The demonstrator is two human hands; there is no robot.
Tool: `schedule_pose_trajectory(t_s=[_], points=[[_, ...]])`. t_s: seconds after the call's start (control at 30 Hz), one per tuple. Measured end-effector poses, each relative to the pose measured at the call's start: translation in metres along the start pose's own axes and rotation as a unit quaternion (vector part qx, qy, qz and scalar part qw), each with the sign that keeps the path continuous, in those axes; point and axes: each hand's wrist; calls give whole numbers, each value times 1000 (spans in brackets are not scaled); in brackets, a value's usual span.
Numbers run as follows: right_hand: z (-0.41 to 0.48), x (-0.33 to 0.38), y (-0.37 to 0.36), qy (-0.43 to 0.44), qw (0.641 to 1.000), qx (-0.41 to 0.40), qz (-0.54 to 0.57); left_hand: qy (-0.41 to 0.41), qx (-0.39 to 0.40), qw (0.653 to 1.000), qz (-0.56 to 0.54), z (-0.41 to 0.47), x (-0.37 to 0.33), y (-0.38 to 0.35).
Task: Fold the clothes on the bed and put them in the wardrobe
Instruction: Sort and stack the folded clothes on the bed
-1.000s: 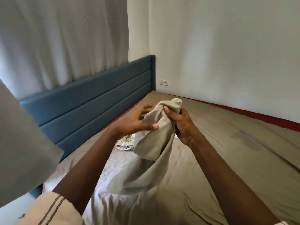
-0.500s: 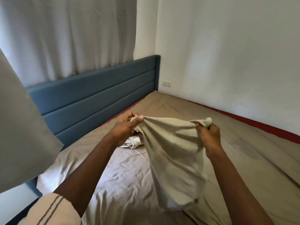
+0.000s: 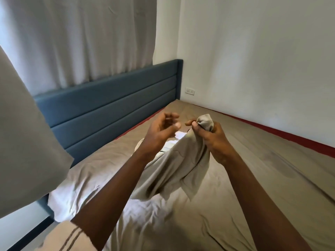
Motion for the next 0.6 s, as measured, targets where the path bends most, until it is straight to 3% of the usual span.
schedule_pose_trajectory(t_s=[0.07,0.17,0.2,0.27,0.33,0.4,0.5,0.6], points=[[-3,0,-1,-7,999,-13,31,59,24,993,102,-14,41,19],[-7,-3,-2,-21,998,-18,59,81,56,947,306,-28,84,36],[-8,-6,-1,-21,999,-25,24,63,37,943,324,-30,90,39],[-5,-14,7,-23,986,-51,-154,9,-18,939,342,-31,96,44],[-7,-16,14,-41,938,-51,-341,-35,-53,934,352,-34,91,44],[-12,-18,14,-19,934,31,-354,-62,-52,940,332,-37,85,37],[-27,-25,-14,-46,936,228,-265,-64,-4,962,266,-34,82,16],[-36,-44,-28,-46,894,247,-370,-39,0,969,244,-28,88,3]])
Point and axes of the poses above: each hand's wrist, its own z-axis towards the middle knuckle, its own y-axis out of the back of the hand, x = y × z, and after that the axes turned 6 degrees about y, right-handed
